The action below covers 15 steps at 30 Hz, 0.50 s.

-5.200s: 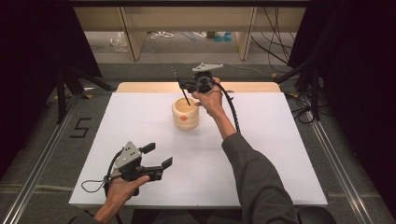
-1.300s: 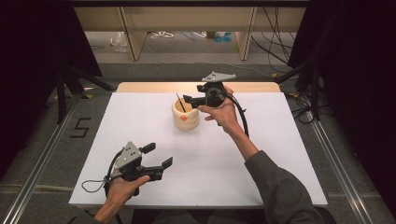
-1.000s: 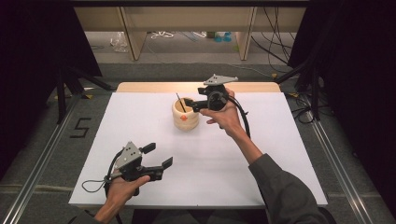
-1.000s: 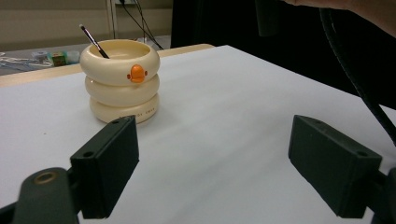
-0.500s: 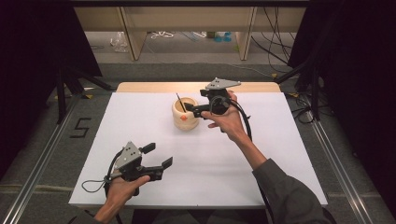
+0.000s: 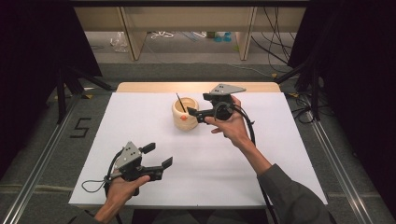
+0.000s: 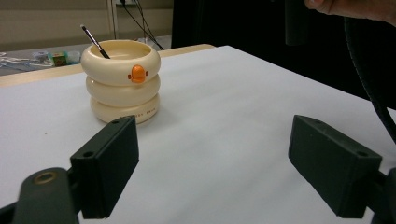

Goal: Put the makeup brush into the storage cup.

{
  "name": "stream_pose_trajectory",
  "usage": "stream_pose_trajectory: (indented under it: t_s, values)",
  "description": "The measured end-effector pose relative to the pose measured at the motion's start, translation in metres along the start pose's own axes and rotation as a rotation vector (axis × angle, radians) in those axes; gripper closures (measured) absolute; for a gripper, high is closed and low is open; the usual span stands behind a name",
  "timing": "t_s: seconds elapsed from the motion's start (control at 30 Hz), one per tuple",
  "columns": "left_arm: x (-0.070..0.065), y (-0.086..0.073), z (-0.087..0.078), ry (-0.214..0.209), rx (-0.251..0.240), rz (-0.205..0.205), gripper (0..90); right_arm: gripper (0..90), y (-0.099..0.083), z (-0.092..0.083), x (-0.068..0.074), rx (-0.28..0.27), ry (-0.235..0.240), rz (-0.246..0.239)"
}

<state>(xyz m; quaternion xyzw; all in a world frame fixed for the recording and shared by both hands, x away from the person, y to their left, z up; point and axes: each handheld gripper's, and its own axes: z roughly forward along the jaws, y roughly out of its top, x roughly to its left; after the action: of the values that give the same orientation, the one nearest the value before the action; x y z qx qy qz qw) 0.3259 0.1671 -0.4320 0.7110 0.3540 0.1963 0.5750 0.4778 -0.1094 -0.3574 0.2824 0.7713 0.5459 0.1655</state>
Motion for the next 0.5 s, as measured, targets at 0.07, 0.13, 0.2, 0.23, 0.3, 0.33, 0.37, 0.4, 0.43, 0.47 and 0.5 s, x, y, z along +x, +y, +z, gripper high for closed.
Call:
stream_pose_trajectory:
  t_s: [0.07,0.13,0.2,0.23,0.3,0.33,0.37,0.4,0.43,0.47,0.5]
  values:
    - [-0.001,0.0,0.0,0.004,0.0,-0.013,15.6,16.4,-0.001,-0.001,0.001,-0.001,0.001,-0.001]
    - [-0.001,0.0,0.0,0.002,0.001,-0.02,15.6,16.4,-0.004,-0.002,0.002,0.0,0.004,0.001]
    - [-0.001,0.0,0.0,0.003,0.001,-0.021,15.6,16.4,-0.005,-0.004,0.003,-0.001,0.006,0.004]
    - [-0.001,0.0,0.0,0.003,0.001,-0.021,15.6,16.4,-0.005,-0.004,0.003,-0.001,0.006,0.004]
    - [-0.001,-0.001,0.0,0.003,0.001,-0.022,15.6,16.4,-0.005,-0.006,0.004,-0.003,0.012,0.009]
    - [-0.001,-0.001,-0.001,0.014,0.005,-0.025,15.6,16.4,-0.006,-0.008,0.005,-0.011,0.007,0.008]
    - [-0.001,0.0,-0.001,0.02,0.004,-0.022,15.6,16.4,-0.006,-0.008,0.005,-0.011,0.007,0.008]
    - [-0.001,0.0,-0.001,0.021,0.003,-0.023,15.7,16.4,-0.006,-0.009,0.005,-0.007,0.015,0.007]
    - [-0.001,0.0,-0.001,0.019,0.003,-0.024,15.6,16.4,-0.007,-0.011,0.006,-0.005,0.004,0.003]
    - [-0.002,-0.001,-0.001,0.014,0.003,-0.028,15.6,16.4,-0.008,-0.012,0.006,-0.007,0.005,0.003]
    - [-0.002,-0.001,-0.001,0.005,0.004,-0.038,15.6,16.5,-0.009,-0.013,0.007,-0.013,0.006,0.006]
